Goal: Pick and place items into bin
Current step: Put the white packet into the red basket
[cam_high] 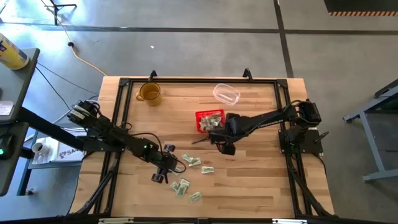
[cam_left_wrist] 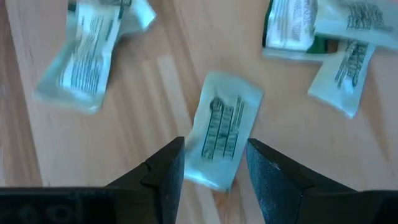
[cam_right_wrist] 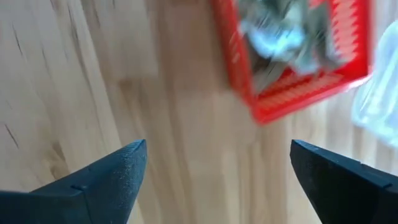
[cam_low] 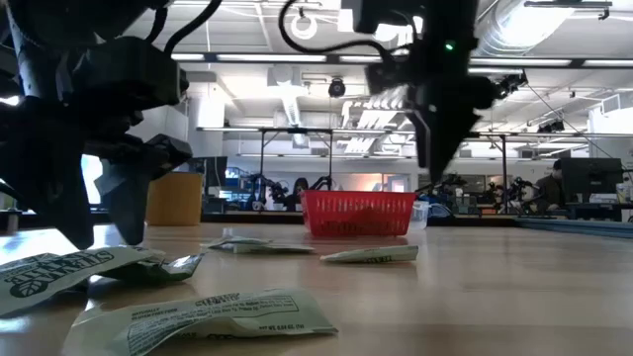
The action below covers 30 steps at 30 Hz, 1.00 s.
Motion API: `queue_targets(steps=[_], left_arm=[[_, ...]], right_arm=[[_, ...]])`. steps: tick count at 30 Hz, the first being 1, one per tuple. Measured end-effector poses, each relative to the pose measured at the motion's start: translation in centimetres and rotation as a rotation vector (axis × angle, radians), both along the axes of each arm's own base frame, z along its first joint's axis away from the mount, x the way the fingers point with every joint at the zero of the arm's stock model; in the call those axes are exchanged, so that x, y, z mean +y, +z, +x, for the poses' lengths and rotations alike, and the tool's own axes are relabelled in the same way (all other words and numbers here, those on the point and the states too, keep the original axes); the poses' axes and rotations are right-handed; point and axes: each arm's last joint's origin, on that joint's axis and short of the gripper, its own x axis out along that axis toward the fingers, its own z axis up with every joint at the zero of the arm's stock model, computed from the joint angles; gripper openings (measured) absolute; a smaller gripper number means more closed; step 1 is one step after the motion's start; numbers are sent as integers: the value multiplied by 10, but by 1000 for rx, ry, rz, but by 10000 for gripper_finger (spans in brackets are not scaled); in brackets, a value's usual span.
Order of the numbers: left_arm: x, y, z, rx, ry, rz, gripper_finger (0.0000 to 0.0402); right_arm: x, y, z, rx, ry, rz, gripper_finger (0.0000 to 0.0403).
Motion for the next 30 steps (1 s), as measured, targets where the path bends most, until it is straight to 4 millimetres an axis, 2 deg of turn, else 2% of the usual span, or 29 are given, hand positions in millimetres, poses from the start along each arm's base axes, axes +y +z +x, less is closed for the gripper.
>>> queue_targets(steps=[5,8,11,15,17,20,22,25,27,30], left_arm=[[1,-5,9,2,22,86,229],[0,-10,16,0,-33,121,221],[-1,-16,17,10,-105,164,172],[4,-16,19,1,-137,198,56],[13,-11,22,33,-102,224,22],[28,6,32,110,-70,280,35],[40,27,41,153,-73,313,37],[61,75,64,12,-35,307,20],[82,94,77,-55,3,299,20],[122,112,97,-178,70,316,24]], right_arm=[[12,-23,-16,67,-26,4,385],[21,-32,-24,90,-18,2,385],[30,-31,-31,70,-15,-12,385],[38,-22,-41,4,-65,-17,384],[39,-17,-47,-35,-110,-17,379],[36,-8,-58,-108,-204,-47,370],[32,-3,-67,-160,-264,-69,366],[25,3,-79,-230,-344,-93,363],[21,5,-86,-254,-369,-101,362],[18,5,-93,-275,-375,-106,362]])
